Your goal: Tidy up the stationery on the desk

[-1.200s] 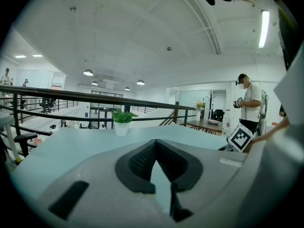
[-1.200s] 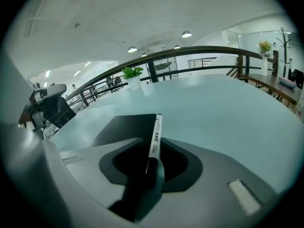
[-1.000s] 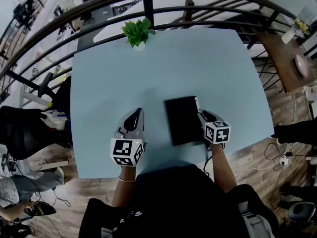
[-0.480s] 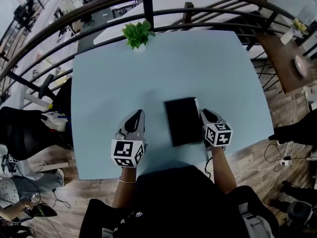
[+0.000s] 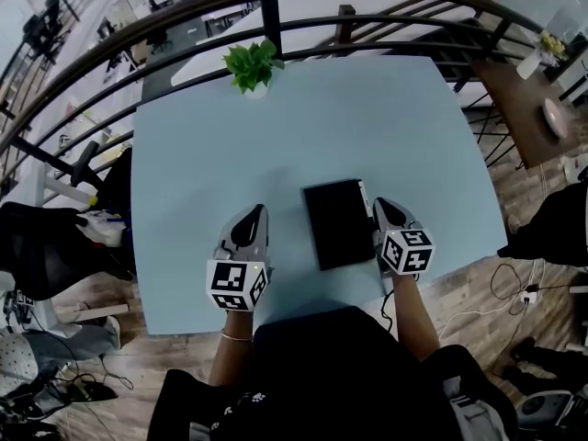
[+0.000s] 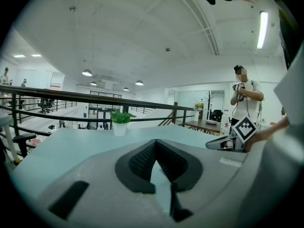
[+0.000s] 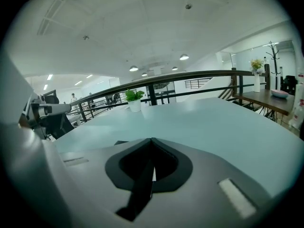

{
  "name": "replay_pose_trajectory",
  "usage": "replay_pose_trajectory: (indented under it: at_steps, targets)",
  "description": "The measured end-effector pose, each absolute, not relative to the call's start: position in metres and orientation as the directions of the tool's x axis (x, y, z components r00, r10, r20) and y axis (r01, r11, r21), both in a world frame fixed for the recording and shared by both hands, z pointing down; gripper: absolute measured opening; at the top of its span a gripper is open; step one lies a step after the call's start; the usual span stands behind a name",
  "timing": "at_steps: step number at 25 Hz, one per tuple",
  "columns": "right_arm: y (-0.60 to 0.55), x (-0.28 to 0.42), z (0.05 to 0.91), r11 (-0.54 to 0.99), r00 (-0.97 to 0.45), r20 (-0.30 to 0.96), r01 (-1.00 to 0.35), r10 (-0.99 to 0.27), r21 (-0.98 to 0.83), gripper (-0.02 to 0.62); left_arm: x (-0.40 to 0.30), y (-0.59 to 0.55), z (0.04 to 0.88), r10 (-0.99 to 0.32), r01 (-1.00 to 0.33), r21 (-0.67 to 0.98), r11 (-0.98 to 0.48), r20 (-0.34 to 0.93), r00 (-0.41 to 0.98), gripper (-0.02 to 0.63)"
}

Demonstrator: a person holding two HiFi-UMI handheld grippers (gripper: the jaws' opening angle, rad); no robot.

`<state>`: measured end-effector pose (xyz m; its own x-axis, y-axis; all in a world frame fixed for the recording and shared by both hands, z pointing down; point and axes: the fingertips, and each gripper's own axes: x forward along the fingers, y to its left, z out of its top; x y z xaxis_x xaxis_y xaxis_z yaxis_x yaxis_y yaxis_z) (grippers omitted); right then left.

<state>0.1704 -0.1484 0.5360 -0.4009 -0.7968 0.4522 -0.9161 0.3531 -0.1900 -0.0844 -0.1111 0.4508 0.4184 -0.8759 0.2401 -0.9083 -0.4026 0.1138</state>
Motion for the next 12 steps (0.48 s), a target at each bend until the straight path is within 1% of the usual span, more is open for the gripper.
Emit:
replay_pose_trajectory:
  at_steps: [12]
  targets:
    - [-0.151, 0.162, 0.483, 0.389, -0.425, 0.327, -0.905, -0.844, -0.173, 0.011, -0.076, -0.110, 0.454, -0.863, -0.897, 0.120, -0.425, 0.247, 0.441, -0.008]
